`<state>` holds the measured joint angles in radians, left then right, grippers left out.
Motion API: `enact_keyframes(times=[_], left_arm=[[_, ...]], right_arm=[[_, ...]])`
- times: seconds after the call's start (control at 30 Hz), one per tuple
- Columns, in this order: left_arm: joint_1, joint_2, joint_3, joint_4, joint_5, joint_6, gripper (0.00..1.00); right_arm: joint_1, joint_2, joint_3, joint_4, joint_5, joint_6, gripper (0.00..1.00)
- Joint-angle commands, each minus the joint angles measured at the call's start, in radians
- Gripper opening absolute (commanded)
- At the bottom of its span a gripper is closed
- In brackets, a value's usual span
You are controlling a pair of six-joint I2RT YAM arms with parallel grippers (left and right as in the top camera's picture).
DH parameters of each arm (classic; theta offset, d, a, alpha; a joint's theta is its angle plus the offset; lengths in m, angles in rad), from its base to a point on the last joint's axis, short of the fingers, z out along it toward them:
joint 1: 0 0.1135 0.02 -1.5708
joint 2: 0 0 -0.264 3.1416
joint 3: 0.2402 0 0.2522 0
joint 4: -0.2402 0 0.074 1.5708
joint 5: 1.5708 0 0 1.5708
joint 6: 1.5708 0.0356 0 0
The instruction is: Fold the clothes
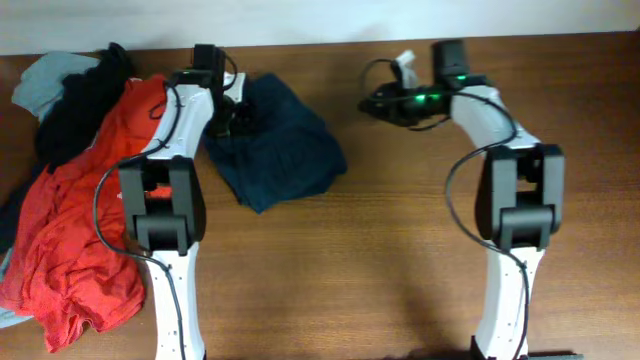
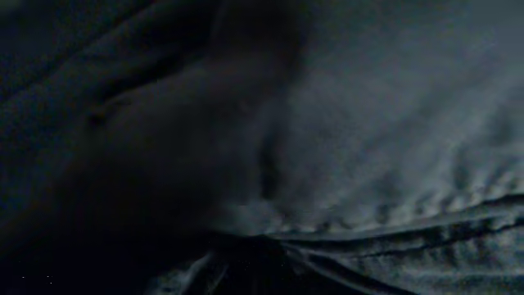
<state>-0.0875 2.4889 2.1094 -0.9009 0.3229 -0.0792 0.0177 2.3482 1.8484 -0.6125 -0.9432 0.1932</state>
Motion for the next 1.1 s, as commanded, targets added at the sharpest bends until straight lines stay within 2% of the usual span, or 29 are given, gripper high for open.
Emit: enact_keyframes(times=[0.0, 0.2, 0.4, 0.5, 0.7, 1.07], left_arm=[[-0.038, 0.002, -0.014, 0.047, -0.005, 0.105, 0.0], [-0.1, 0.002, -0.014, 0.138, -0.005, 0.188, 0.0], [-0.121, 0.002, -0.006, 0.145, -0.005, 0.19, 0.0], [-0.121, 0.002, -0.006, 0.137, -0.004, 0.19, 0.0], [-0.12, 0.002, -0.006, 0.111, -0.004, 0.19, 0.0], [-0.119, 0.002, -0.006, 0.085, 0.029, 0.19, 0.0]], right_arm=[[0.007, -0.032, -0.002, -0.041, -0.066, -0.174, 0.55], [0.048, -0.03, -0.002, -0.092, -0.006, -0.223, 0.72], [0.098, -0.016, -0.002, -0.079, 0.024, -0.194, 0.82], [0.121, 0.005, -0.002, -0.063, 0.024, -0.192, 0.99], [0.138, 0.037, -0.003, -0.003, 0.04, -0.13, 0.99], [0.142, 0.084, -0.003, 0.011, 0.071, -0.125, 0.99]])
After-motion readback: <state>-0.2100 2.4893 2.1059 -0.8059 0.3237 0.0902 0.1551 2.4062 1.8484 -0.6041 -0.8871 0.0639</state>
